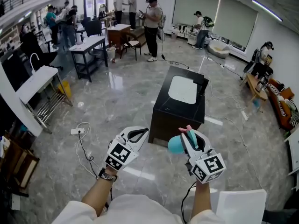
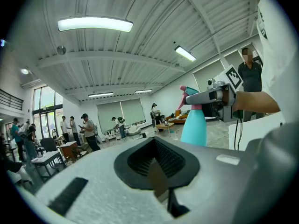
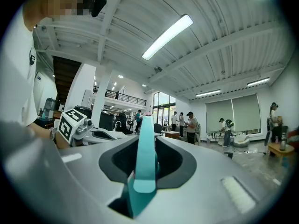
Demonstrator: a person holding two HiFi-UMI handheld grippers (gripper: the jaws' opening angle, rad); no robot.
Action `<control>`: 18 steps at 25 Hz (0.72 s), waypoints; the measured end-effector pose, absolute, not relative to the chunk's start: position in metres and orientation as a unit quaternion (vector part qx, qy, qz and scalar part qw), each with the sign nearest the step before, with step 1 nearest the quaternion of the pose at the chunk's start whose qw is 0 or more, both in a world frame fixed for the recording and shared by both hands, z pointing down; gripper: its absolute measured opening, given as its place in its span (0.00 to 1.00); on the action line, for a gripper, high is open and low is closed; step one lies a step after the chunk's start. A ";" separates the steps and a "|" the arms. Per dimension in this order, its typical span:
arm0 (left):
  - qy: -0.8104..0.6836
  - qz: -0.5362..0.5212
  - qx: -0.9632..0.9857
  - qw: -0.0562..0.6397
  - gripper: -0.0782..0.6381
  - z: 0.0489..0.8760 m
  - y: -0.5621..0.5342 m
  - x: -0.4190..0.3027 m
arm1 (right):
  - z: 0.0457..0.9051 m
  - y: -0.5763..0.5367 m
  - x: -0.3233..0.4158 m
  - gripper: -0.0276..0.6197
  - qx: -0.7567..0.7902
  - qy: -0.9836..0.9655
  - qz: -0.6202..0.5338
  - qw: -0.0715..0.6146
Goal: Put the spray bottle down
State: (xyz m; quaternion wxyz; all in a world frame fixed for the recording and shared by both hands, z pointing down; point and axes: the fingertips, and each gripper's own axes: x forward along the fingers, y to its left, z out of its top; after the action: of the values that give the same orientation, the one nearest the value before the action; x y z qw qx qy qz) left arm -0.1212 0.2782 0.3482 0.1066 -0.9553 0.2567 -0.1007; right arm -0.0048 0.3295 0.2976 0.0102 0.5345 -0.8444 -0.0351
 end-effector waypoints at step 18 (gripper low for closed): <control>0.253 -0.105 -0.958 0.086 0.12 0.379 0.249 -0.048 | 0.325 0.301 0.081 0.19 0.559 -0.829 -0.013 -0.003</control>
State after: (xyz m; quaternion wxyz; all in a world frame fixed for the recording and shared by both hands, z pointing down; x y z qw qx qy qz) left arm -0.0480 0.2489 0.3789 0.0865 -0.9579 0.2531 -0.1048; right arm 0.0813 0.3012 0.3254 -0.0027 0.5586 -0.8293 -0.0134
